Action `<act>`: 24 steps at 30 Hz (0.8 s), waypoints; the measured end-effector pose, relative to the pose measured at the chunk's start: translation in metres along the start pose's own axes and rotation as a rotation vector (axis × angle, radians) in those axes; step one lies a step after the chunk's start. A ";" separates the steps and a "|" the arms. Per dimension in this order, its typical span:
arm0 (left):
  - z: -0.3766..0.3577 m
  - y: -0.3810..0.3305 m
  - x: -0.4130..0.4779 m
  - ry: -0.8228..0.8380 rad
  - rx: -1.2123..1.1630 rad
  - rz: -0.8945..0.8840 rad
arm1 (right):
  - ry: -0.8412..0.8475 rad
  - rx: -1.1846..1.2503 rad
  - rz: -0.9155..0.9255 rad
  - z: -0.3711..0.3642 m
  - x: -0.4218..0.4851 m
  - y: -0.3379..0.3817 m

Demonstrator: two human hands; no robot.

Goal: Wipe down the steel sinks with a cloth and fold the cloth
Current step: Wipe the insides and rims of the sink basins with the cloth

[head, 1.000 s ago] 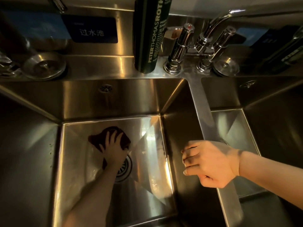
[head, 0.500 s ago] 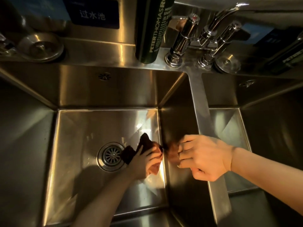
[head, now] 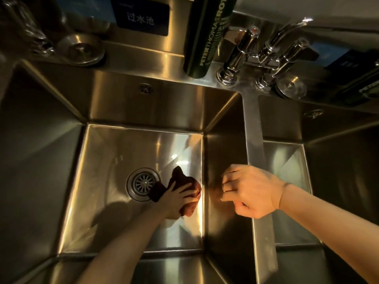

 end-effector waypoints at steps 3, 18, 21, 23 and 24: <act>0.034 -0.002 -0.020 0.032 0.001 0.044 | 0.024 -0.009 -0.016 0.001 -0.001 0.001; 0.061 -0.090 -0.330 -0.521 -0.110 0.836 | 0.375 0.837 -1.050 -0.118 0.168 0.056; 0.055 -0.101 -0.344 -0.631 -0.188 0.940 | 0.247 0.864 -1.137 -0.145 0.191 0.067; 0.053 -0.098 -0.344 -0.622 -0.203 0.970 | 0.250 0.752 -1.161 -0.160 0.195 0.069; 0.051 -0.095 -0.343 -0.597 -0.200 0.974 | 0.247 0.693 -1.145 -0.166 0.193 0.068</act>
Point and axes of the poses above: each hand's wrist, its own x-axis towards the middle knuckle, its own z-axis out of the back of the hand, y = z × x, the point moved 2 cm from there along x, towards the middle knuckle, and after that the axes turned 1 degree about x, right-handed, at the moved point
